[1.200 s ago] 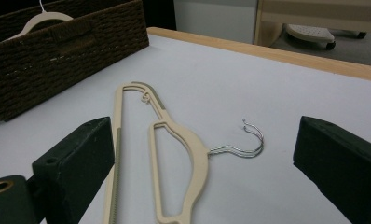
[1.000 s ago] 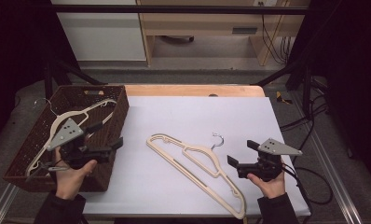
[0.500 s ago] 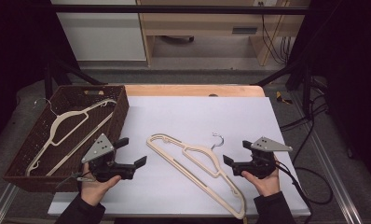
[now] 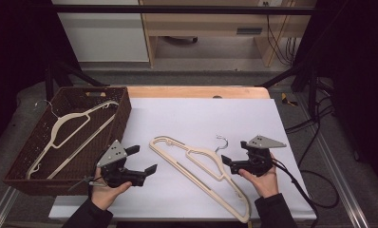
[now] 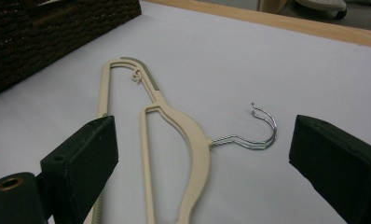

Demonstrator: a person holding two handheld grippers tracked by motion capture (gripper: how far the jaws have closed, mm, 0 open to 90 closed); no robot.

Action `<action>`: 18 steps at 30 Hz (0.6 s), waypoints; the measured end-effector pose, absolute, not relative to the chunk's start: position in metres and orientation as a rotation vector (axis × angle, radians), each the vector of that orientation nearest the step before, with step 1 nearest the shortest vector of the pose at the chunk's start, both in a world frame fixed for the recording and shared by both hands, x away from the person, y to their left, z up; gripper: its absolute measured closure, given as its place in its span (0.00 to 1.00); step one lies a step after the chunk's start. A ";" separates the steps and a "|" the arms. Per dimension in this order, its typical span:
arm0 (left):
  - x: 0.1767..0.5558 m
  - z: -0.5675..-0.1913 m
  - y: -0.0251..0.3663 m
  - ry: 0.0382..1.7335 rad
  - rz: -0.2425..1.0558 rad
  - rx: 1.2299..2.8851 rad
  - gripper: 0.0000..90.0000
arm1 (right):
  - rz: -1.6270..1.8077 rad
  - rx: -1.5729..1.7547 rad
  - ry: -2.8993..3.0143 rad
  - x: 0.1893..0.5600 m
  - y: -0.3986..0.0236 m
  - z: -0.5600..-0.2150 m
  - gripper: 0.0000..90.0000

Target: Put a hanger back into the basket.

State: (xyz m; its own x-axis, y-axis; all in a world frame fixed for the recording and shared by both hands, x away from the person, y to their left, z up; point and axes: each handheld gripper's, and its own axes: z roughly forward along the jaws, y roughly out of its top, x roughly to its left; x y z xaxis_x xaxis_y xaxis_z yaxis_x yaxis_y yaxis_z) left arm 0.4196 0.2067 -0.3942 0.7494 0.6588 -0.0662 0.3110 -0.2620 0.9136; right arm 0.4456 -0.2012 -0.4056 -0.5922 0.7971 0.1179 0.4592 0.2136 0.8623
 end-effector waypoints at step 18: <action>0.430 -0.410 0.191 0.758 0.341 1.919 0.09 | 1.128 1.222 2.254 0.465 -0.183 -0.435 0.18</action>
State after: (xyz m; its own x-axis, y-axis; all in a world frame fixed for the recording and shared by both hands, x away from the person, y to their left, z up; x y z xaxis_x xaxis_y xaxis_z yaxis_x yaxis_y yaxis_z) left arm 0.4301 0.1911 -0.4098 0.7636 0.6393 -0.0907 0.3567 -0.3006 0.8846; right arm 0.4646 -0.1829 -0.4353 -0.5728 0.8165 0.0722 0.5472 0.3153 0.7754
